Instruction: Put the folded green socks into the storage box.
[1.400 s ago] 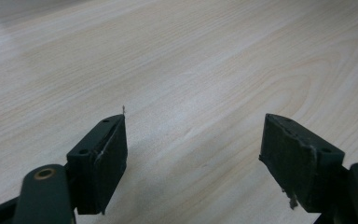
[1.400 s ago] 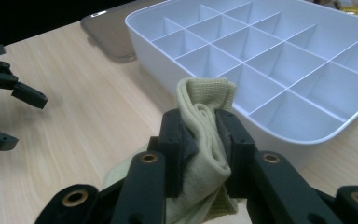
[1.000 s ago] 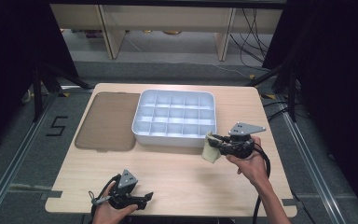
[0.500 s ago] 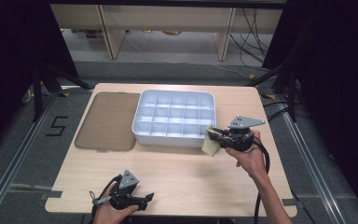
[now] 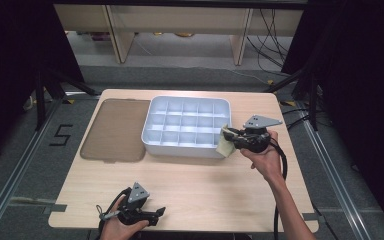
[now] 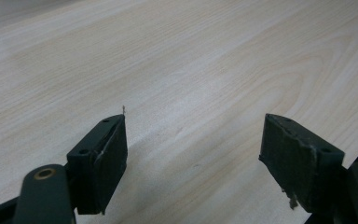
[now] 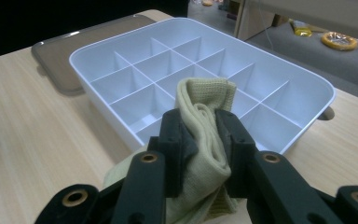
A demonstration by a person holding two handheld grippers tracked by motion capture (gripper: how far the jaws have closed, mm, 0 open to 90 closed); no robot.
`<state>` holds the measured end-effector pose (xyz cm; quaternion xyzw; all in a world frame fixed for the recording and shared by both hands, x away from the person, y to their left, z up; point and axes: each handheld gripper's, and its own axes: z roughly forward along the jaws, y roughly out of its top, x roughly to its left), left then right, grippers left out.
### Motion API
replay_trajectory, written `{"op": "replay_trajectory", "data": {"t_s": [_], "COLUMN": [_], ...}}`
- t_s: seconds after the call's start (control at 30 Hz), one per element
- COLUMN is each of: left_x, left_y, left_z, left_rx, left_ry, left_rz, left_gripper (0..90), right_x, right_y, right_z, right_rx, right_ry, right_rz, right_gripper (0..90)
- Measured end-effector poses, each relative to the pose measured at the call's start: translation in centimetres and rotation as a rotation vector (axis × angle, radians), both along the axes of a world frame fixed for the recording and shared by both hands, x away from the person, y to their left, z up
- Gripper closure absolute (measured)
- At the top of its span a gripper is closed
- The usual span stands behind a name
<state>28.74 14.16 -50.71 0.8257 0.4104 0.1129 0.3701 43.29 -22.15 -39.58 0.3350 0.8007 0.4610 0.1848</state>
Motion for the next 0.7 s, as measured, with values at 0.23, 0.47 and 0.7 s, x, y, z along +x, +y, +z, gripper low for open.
{"op": "replay_trajectory", "data": {"t_s": [0.23, 0.47, 0.7], "left_x": [0.0, 0.1, 0.0], "left_y": [0.1, 0.3, 0.1], "left_z": [0.1, 0.2, 0.1], "left_rx": [0.016, 0.039, 0.014], "left_ry": [0.000, -0.003, -0.003], "left_rz": [-0.011, -0.032, -0.021], "left_gripper": [22.5, 22.5, 22.5], "right_x": [1.2, 2.2, 3.1], "right_y": [0.4, 0.5, 0.8], "right_z": [-0.3, 0.0, -0.3], "right_rx": [-0.007, -0.026, -0.036], "right_ry": [-0.010, -0.040, -0.044], "right_rz": [-0.020, -0.037, -0.048], "right_gripper": [73.5, 73.5, 73.5]}}
